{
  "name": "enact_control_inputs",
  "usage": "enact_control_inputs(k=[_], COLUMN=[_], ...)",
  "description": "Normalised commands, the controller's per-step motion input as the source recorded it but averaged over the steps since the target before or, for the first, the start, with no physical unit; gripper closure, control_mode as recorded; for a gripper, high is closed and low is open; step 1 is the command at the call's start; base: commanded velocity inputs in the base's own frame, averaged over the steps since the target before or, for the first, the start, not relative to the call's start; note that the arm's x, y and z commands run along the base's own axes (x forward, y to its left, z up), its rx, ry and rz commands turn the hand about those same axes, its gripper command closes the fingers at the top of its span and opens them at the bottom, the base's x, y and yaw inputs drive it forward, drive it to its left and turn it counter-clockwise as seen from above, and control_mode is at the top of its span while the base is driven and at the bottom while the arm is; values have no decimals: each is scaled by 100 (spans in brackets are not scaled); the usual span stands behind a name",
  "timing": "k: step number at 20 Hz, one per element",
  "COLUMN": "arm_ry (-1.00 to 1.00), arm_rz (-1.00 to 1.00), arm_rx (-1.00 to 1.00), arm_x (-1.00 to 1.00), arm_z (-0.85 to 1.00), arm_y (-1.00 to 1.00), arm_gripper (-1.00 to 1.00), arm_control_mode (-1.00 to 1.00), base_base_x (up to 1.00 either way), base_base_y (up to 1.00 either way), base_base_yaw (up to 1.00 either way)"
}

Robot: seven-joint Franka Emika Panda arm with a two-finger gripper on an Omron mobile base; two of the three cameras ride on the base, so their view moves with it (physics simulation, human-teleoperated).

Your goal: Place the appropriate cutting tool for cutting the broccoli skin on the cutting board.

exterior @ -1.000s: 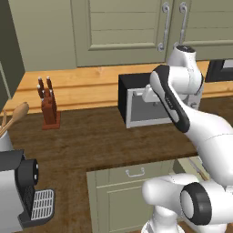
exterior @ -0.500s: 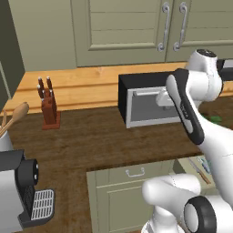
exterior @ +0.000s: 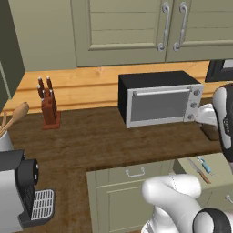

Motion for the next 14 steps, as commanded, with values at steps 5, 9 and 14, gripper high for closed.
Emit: enact_control_inputs(k=[5,9,14], arm_ry=[11,31,26], arm_rz=[0,0,0], arm_rx=[0,1,1], arm_x=[0,0,-2], arm_z=[-49,-37,-61], arm_y=[-100,-100,-52], arm_gripper=[-100,-100,-100], arm_control_mode=[-100,-100,-100], base_base_x=[0,0,0], base_base_y=[0,0,0], base_base_yaw=[0,0,0])
